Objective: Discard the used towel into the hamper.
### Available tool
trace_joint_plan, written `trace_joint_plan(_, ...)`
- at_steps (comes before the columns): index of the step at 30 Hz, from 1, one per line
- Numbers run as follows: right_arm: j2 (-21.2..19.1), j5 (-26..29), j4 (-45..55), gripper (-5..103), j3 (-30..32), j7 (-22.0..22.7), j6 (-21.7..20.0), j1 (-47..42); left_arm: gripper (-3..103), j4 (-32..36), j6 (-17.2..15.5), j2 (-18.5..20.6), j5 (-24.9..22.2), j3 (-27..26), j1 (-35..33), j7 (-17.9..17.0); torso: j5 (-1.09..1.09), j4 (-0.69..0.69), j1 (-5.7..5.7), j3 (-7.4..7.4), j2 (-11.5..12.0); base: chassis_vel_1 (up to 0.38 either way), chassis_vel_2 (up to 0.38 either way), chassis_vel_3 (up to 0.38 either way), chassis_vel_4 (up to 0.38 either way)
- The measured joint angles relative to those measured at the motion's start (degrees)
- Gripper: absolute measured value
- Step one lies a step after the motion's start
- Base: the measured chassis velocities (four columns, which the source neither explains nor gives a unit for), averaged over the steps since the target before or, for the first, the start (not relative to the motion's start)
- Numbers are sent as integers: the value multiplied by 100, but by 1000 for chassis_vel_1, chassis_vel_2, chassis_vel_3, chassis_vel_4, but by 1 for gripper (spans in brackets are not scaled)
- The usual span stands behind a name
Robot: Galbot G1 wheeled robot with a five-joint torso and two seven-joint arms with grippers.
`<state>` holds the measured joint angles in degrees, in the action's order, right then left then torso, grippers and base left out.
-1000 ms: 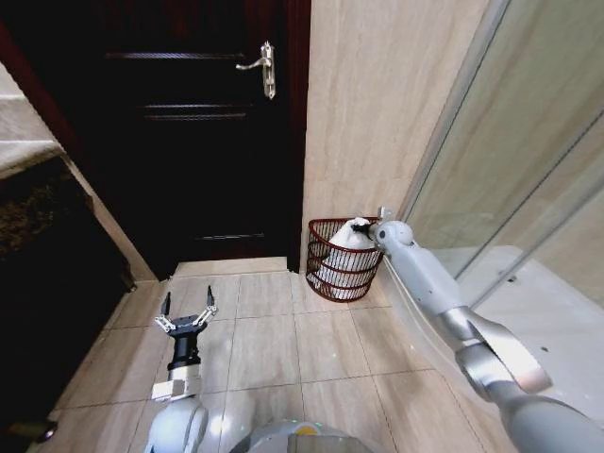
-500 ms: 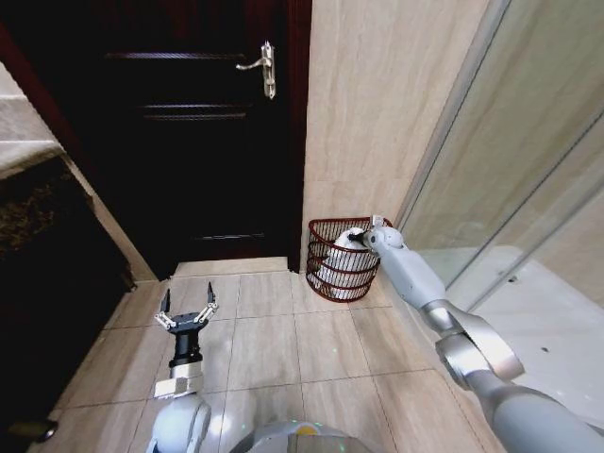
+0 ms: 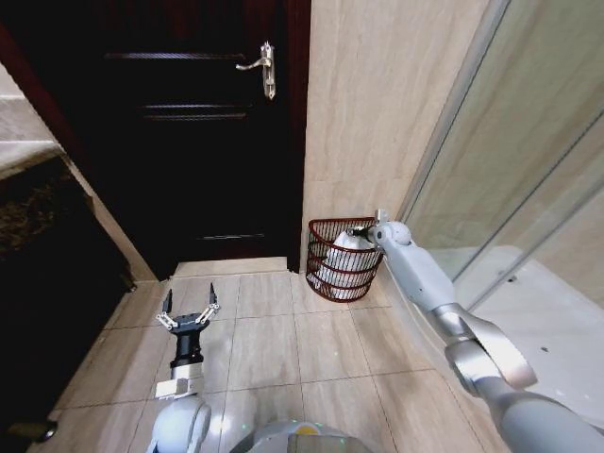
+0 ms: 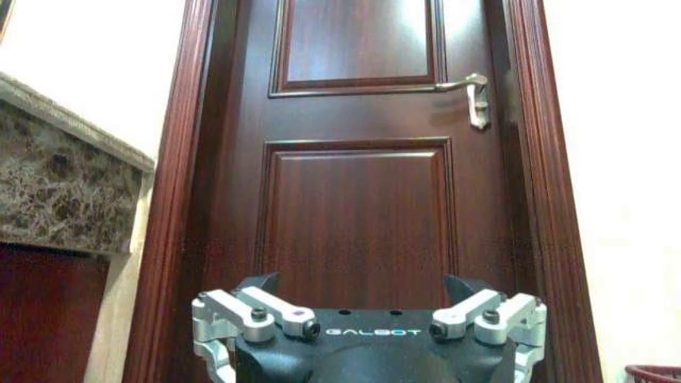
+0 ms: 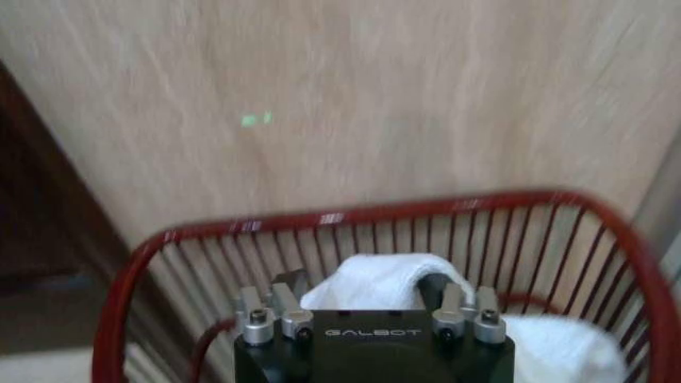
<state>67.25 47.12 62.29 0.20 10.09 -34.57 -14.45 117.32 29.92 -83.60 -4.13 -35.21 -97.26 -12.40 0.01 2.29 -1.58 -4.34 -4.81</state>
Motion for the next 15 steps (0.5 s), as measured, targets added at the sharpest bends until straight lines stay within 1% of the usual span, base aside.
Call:
trace_joint_plan(1, -24, 30, 101, 75, -2, 112, 156, -29, 100, 23, 0, 0, 0, 1, -12, 0, 0, 0, 0, 0, 0, 0, 0, 0, 0)
trace_joint_plan(2, -51, 92, 219, 80, 9, 214, 312, -68, 100, 42, 0, 1, 0, 0, -19, -1, 0, 1, 0, 0, 0, 0, 0, 0, 0)
trace_joint_plan(3, -51, 92, 219, 80, 9, 214, 312, -68, 100, 42, 0, 1, 0, 0, -19, -1, 0, 1, 0, 0, 0, 0, 0, 0, 0)
trace_joint_plan(4, -103, 212, 453, 85, 49, 345, 537, -149, 100, 76, 0, 2, -6, -7, -32, -2, 0, 1, 0, 0, 0, 0, 0, 0, 0)
trace_joint_plan(5, -145, 256, 628, 90, 92, 404, 675, -226, 100, 96, -3, 2, -17, -14, -42, -5, -1, 3, 0, 0, 0, 0, 0, 0, 0)
trace_joint_plan(6, -242, 154, 1073, 96, 240, 434, 1037, -517, 100, 126, -17, 4, -30, -26, -58, -9, -2, 2, 0, 0, -1, 0, 0, 0, 0)
trace_joint_plan(7, -299, -59, 1351, 99, 356, 433, 1305, -751, 100, 147, -45, 2, -37, -31, -75, -8, -1, 2, 0, 0, -1, 0, 0, 0, 0)
trace_joint_plan(8, -299, -59, 1351, 99, 356, 433, 1305, -751, 100, 147, -45, 2, -37, -31, -75, -8, -1, 2, 0, 0, -1, 0, 0, 0, 0)
trace_joint_plan(9, -347, -381, 1642, 100, 496, 420, 1571, -1063, 100, 167, -73, 2, -57, -32, -94, 20, -1, 0, 0, 0, -1, 0, 0, 0, 0)
trace_joint_plan(11, -429, -832, 2059, 100, 661, 392, 1929, -1503, 100, 198, -123, 3, -110, -34, -128, 107, 3, -1, 0, -1, -1, 0, 0, 0, 0)
trace_joint_plan(12, -491, -1089, 2365, 100, 789, 366, 2071, -1780, 100, 212, -141, 5, -151, -38, -143, 170, 2, 0, 0, -1, -1, 0, 0, 0, 0)
trace_joint_plan(13, -491, -1089, 2365, 100, 789, 366, 2071, -1780, 100, 212, -141, 5, -151, -38, -143, 170, 2, 0, 0, -1, -1, 0, 0, 0, 0)
trace_joint_plan(14, -551, -1284, 2711, 100, 922, 347, 2154, -2082, 100, 214, -150, 10, -201, -40, -154, 216, -3, 0, 0, 0, -1, 0, 0, 0, 0)
trace_joint_plan(15, -608, -1444, 3041, 100, 1024, 344, 2190, -2381, 100, 216, -165, 21, -269, -42, -159, 274, -2, 0, 0, 0, -1, 0, 0, 0, 0)
